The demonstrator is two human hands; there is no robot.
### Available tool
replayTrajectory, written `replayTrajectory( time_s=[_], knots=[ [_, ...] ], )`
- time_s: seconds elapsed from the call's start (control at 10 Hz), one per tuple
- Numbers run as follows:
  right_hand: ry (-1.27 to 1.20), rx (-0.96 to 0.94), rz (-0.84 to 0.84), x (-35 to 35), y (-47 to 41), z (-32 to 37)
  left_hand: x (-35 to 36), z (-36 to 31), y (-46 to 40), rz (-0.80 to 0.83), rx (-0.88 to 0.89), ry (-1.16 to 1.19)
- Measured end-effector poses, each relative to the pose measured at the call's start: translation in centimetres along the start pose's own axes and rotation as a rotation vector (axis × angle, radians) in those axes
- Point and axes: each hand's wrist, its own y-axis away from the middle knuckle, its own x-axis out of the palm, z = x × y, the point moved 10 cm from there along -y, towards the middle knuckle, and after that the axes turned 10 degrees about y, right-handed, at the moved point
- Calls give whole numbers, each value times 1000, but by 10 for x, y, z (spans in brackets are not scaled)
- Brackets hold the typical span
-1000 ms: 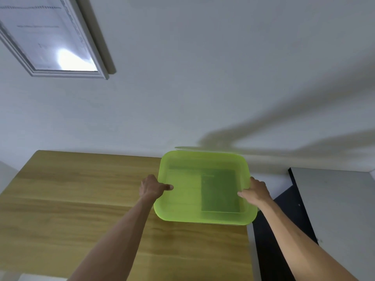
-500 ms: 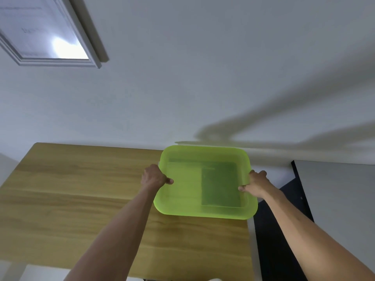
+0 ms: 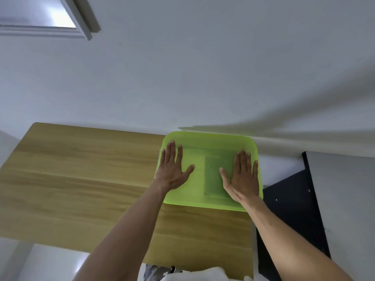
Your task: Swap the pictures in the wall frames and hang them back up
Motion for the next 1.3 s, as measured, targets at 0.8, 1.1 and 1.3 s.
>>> replayTrajectory(
  time_s=[0.8,1.1,1.3],
  knots=[
    [46,78,-99,2,-7,1,-2,2,-10,-161,31,-77],
    [-14,56,31,4,-11,0,-23,5,-4,-256,65,349],
    [-657,32,-111,-41,26,-22,-90,76,51,-529,-45,1161]
  ],
)
